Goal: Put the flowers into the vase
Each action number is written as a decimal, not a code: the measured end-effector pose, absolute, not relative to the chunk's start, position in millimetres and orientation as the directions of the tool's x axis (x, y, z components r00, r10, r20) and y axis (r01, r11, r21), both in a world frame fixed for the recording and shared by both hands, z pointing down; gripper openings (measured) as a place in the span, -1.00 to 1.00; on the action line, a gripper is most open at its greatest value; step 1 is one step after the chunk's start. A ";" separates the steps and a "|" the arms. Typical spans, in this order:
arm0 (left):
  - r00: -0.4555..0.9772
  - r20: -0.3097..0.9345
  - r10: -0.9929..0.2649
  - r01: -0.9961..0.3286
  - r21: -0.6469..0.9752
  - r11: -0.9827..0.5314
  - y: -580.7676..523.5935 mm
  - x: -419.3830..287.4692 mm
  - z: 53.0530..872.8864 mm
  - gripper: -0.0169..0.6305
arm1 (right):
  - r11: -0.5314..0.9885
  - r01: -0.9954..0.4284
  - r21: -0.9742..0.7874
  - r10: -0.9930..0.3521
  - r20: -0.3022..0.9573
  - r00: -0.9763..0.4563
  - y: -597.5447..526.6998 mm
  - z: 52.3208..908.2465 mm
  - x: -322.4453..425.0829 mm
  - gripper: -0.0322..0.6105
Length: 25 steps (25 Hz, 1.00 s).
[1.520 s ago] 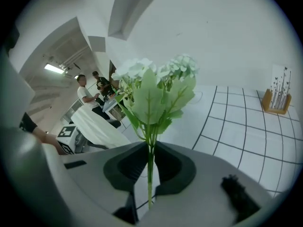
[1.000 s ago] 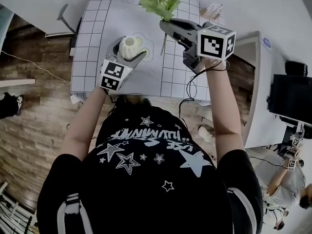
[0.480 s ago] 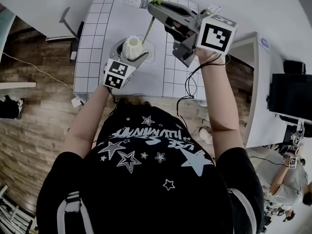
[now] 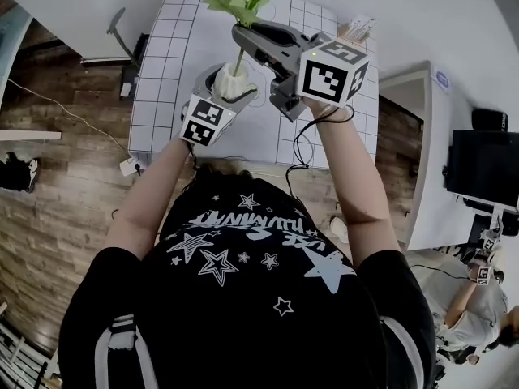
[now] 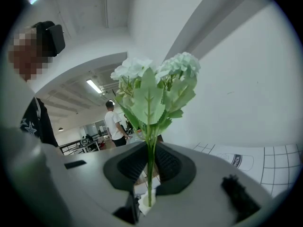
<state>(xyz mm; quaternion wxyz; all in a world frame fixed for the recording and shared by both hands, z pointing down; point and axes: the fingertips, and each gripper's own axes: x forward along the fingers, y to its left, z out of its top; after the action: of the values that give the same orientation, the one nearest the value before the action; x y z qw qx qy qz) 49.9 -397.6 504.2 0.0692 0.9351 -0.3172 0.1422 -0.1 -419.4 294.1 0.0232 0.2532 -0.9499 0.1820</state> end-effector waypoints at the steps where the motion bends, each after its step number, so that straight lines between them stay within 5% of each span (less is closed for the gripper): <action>1: 0.760 0.307 -0.573 -0.612 0.039 -0.790 -397.9 50.3 504.0 0.29 | 0.802 -0.496 -0.333 -0.478 0.140 -0.867 -417.7 299.3 -0.5 -0.75; 14: 0.765 0.298 -0.571 -0.609 0.047 -0.792 -398.8 51.5 504.7 0.29 | 0.774 -0.595 -0.218 -0.530 0.291 -0.797 -389.5 355.3 1.0 -0.69; 25: 0.779 0.294 -0.554 -0.593 0.056 -0.804 -398.1 51.1 505.0 0.29 | 0.757 -0.636 -0.152 -0.548 0.382 -0.744 -380.7 369.1 -3.5 -0.44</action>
<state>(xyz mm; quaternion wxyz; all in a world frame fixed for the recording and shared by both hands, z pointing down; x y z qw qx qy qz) 51.1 -398.1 505.0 0.0727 0.9403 -0.3048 0.1328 -3.5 -380.7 369.1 0.1589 0.3205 -0.9236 0.1376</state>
